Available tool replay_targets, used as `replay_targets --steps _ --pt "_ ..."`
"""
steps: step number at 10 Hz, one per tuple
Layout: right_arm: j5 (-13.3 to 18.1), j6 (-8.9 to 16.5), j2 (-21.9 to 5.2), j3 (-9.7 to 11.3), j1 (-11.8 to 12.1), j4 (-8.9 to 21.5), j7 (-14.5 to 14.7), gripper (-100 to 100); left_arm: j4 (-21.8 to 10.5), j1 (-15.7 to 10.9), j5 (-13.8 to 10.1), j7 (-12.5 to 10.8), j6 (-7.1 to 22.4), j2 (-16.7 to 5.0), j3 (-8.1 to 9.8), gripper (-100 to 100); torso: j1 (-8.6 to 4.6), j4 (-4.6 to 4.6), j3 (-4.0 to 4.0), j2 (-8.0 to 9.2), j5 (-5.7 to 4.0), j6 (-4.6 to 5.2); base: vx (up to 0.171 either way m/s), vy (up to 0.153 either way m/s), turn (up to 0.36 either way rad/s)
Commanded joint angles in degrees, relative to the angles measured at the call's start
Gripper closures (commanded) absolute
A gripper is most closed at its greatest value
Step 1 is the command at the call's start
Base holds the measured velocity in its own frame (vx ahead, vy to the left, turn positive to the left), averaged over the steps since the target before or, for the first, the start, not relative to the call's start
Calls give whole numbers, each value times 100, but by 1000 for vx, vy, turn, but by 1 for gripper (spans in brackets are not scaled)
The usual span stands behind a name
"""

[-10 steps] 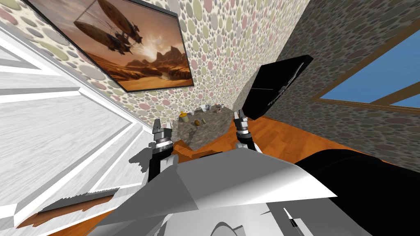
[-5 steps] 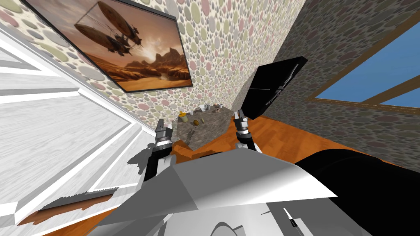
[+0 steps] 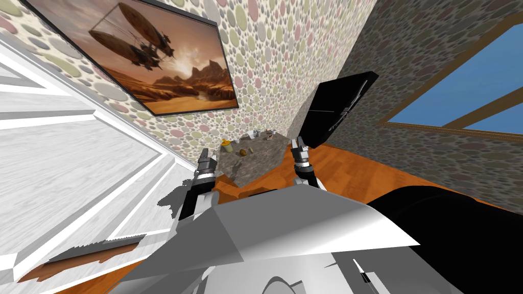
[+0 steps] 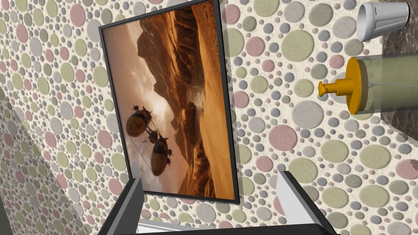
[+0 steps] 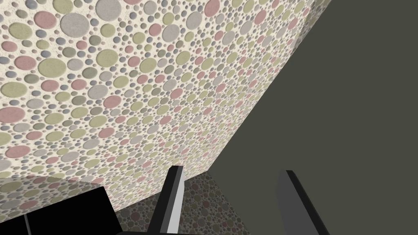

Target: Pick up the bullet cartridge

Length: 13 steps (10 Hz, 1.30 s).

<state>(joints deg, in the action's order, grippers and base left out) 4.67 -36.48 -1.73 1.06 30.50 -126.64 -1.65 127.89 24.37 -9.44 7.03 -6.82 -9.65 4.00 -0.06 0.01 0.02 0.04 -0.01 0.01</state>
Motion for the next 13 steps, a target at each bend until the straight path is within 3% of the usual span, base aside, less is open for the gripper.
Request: replay_targets --steps 1,4,6,7,11,12,13 --pt "0 0 0 0 0 0 0 0 7 0 -61 49 264 -45 12 -100 0 0 0 0 0 0 -15 -20 -24" --pt "0 0 0 0 0 0 0 0 -50 -160 -313 263 797 -192 47 -100 -3 1 1 2 -1 -1 -19 -28 -37" --pt "0 0 0 0 0 0 0 0 -50 -160 -313 263 1058 -192 47 -100 -4 0 1 2 -1 -1 -13 -20 -15" --pt "0 0 0 0 0 0 0 0 -86 -256 -448 375 1245 -263 59 -100 1 0 0 0 0 -2 -13 -24 -57" --pt "0 0 0 0 0 0 0 0 -128 -360 -587 490 1870 -333 67 -100 -2 0 -1 -1 0 0 -10 -21 -29" --pt "0 0 0 0 0 0 0 0 -128 -360 -587 490 1922 -333 67 -100 -3 0 0 0 -1 -2 -6 -12 2" --pt "0 0 0 0 0 0 0 0 -176 -473 -729 606 2124 -405 70 -100 1 0 -1 -1 0 -2 -5 -29 -67"
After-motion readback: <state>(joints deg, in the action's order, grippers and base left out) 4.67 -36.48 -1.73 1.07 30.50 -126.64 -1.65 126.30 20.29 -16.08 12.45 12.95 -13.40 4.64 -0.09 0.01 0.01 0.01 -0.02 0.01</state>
